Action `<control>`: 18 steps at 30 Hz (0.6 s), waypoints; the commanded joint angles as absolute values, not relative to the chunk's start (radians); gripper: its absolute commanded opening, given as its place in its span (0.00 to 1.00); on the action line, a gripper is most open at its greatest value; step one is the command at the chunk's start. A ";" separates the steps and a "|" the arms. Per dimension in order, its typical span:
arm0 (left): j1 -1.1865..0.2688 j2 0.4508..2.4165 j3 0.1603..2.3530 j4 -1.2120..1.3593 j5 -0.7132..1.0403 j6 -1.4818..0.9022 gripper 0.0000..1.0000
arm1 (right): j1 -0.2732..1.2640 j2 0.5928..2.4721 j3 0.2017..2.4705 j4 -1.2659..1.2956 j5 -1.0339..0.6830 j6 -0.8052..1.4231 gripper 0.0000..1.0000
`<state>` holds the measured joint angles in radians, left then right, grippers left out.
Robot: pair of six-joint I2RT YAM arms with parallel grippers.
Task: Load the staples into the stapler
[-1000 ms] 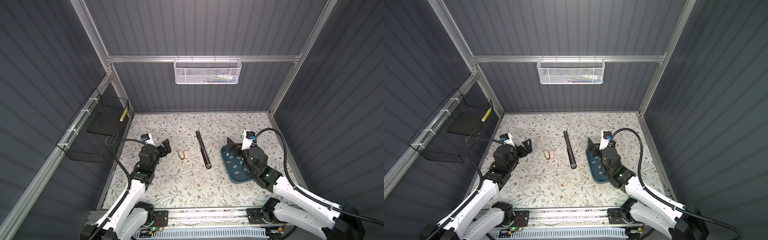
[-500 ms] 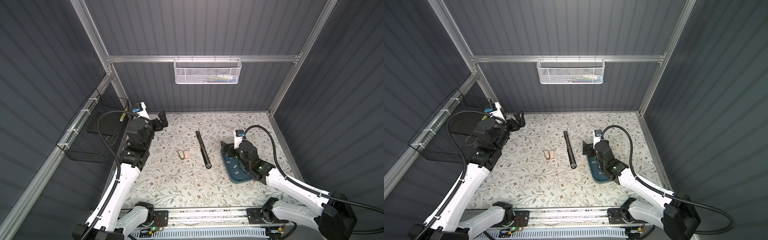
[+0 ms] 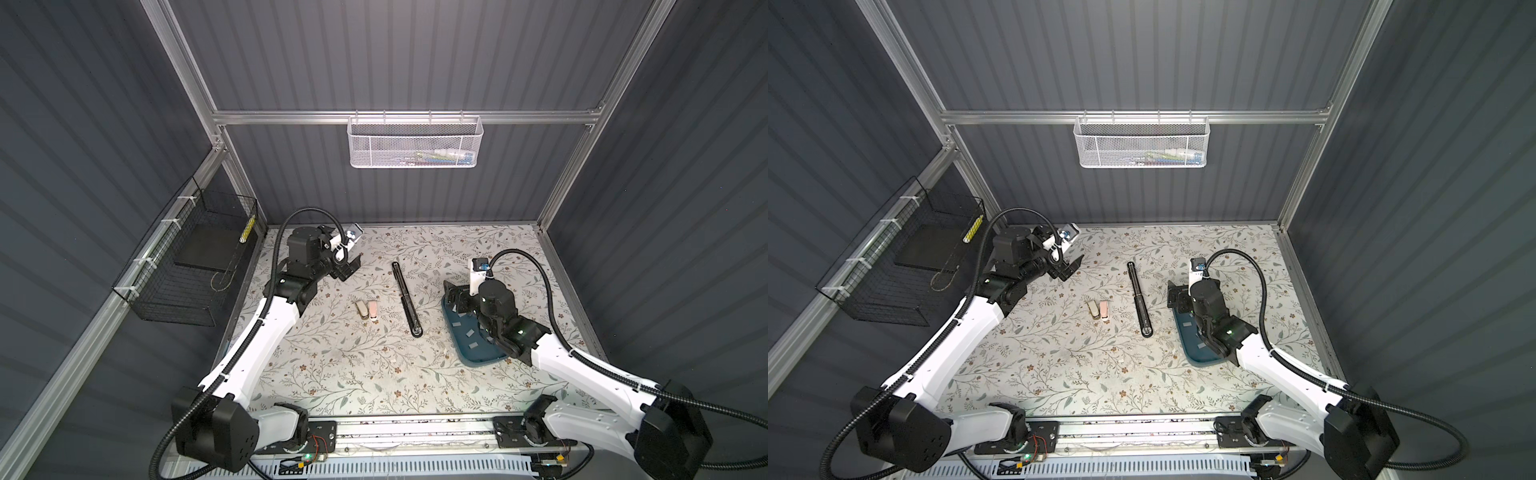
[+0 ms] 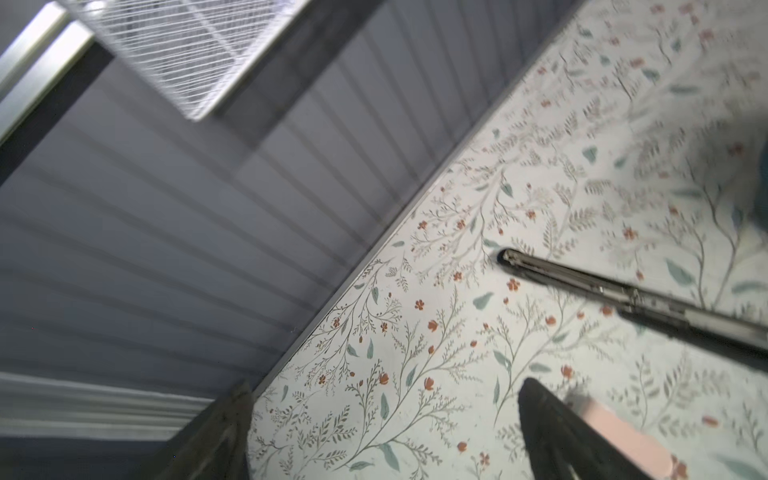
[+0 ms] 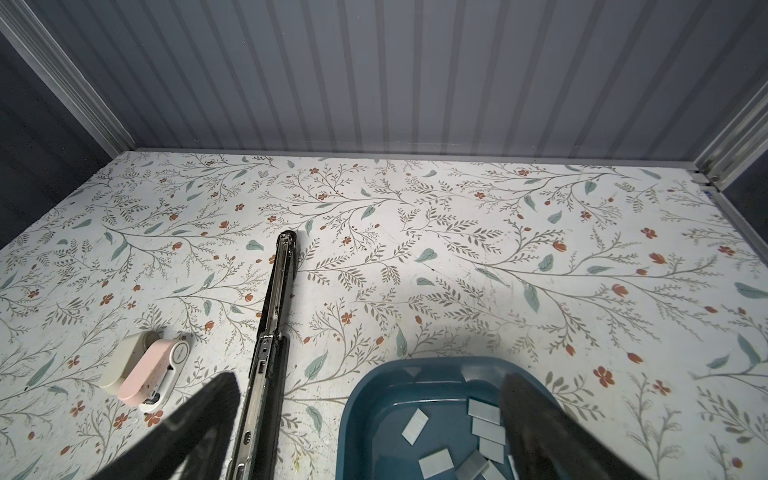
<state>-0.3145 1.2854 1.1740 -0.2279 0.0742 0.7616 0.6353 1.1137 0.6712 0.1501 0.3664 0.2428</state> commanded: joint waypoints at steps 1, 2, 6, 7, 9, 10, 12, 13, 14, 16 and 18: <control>-0.341 1.301 1.229 -0.370 0.124 1.103 0.99 | 0.618 1.103 0.650 0.191 0.379 0.245 0.99; -0.352 1.304 1.228 -0.399 0.124 1.180 0.98 | 0.613 1.110 0.641 0.211 0.395 0.243 0.99; -0.393 1.334 1.233 -0.479 0.122 1.325 0.94 | 0.583 1.160 0.649 0.203 0.430 0.276 0.99; -0.399 1.343 1.246 -0.512 0.129 1.335 0.92 | 0.583 1.163 0.656 0.190 0.423 0.278 0.99; -0.417 1.370 1.275 -0.588 0.139 1.369 0.90 | 0.583 1.150 0.671 0.155 0.395 0.286 0.99; -0.423 1.384 1.293 -0.637 0.145 1.402 0.90 | 0.582 1.138 0.666 0.150 0.389 0.293 0.99; -0.451 1.416 1.336 -0.744 0.112 1.467 0.87 | 0.580 1.092 0.643 0.174 0.371 0.301 0.99; -0.467 1.425 1.356 -0.781 0.090 1.481 0.85 | 0.580 1.074 0.634 0.185 0.364 0.304 0.99; -0.479 1.433 1.375 -0.811 0.070 1.496 0.81 | 0.577 1.056 0.620 0.199 0.352 0.314 0.99; -0.505 1.435 1.401 -0.864 0.034 1.538 0.72 | 0.574 1.037 0.608 0.208 0.330 0.337 0.99; -0.536 1.430 1.405 -0.901 -0.008 1.592 0.69 | 0.573 1.032 0.606 0.210 0.300 0.359 0.99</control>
